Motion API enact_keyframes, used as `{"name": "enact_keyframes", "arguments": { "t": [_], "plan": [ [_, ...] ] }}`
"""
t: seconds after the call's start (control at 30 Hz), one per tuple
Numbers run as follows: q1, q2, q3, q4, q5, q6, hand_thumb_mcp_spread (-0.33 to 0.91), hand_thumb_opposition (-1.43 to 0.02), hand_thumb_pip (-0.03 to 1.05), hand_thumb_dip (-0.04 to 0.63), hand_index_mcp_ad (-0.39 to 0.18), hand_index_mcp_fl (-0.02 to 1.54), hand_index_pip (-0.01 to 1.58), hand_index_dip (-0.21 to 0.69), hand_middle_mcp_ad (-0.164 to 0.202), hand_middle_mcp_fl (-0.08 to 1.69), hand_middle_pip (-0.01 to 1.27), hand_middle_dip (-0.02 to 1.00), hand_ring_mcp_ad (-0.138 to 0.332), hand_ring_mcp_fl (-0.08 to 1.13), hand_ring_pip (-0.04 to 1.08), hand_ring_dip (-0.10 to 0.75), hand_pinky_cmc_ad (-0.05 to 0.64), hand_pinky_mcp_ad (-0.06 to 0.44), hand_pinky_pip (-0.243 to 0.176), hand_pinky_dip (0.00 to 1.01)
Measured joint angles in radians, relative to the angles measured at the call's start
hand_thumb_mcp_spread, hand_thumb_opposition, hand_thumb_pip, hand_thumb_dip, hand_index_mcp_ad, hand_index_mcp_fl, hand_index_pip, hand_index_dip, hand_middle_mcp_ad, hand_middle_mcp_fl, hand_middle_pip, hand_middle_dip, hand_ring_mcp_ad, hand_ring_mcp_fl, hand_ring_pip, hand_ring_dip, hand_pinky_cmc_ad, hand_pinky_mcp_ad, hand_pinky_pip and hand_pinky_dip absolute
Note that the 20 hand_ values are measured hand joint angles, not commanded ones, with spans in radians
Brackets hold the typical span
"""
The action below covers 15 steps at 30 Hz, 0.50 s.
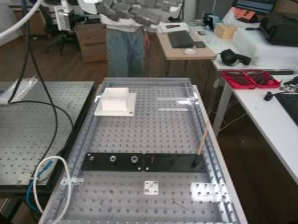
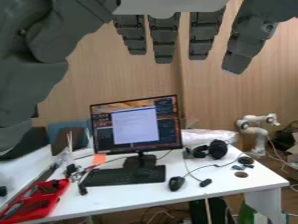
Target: Grab the bearing and place it in the white container
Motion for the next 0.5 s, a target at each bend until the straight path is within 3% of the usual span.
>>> {"name": "enact_keyframes", "arguments": {
  "t": [0.5],
  "plan": [
    [0.002, 0.028, -0.148, 0.132, 0.078, -0.016, 0.26, -0.69, 0.32, 0.016, 0.01, 0.0, 0.07, 0.072, 0.101, -0.01, 0.13, 0.13, 0.183, 0.0, 0.09, 0.021, 0.41, 0.314, -0.091, 0.17]
  ]
}}
